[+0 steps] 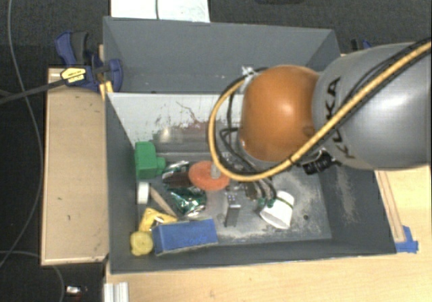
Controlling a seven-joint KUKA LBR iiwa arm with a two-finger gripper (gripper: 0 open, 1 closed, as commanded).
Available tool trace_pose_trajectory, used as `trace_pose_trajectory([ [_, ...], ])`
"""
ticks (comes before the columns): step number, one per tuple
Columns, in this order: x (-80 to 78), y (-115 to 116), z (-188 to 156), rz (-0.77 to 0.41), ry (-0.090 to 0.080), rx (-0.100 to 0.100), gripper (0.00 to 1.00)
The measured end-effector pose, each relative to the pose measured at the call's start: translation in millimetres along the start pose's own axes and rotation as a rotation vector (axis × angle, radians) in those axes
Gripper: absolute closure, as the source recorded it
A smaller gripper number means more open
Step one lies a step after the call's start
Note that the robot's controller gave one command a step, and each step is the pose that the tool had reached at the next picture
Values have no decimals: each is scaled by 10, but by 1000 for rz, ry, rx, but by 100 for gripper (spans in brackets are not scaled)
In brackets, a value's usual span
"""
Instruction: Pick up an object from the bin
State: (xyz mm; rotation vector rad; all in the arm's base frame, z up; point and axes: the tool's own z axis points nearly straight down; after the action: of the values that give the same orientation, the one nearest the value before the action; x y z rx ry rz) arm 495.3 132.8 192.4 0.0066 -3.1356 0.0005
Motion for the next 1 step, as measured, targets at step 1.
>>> trace_pose_trajectory([
  [1,-18,-9,-43,5,-8,-1,0],
])
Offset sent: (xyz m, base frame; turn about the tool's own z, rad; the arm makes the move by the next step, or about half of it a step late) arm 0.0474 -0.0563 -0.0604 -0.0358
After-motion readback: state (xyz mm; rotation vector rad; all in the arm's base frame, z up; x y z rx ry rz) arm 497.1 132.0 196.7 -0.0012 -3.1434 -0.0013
